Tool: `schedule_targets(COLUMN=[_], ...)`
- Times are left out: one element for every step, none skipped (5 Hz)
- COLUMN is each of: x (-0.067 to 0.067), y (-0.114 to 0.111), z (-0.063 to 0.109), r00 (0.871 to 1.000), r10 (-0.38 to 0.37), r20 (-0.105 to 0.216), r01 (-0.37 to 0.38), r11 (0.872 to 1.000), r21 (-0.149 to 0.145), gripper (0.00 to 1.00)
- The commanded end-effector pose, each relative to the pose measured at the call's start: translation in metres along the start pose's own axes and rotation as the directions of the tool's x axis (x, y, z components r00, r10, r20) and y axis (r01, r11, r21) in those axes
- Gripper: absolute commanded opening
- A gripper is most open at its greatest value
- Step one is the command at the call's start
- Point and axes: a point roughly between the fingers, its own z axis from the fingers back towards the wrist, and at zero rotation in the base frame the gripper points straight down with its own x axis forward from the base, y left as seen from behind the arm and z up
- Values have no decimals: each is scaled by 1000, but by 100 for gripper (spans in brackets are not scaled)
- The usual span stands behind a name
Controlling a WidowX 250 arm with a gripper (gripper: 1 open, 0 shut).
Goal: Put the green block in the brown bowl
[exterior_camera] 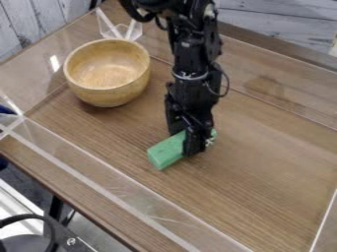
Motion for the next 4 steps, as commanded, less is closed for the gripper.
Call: schedule_targets(x=[5, 5, 4, 4], y=[3, 5, 6, 8], z=[9, 15, 22, 30], r00=[999, 999, 997, 995], r10=[-1, 29, 62, 92], r20=[32, 35, 40, 45], r01=[0, -30, -63, -93], r11=[1000, 999, 998, 995], r21=[23, 25, 28, 31], gripper=[0, 0, 0, 0])
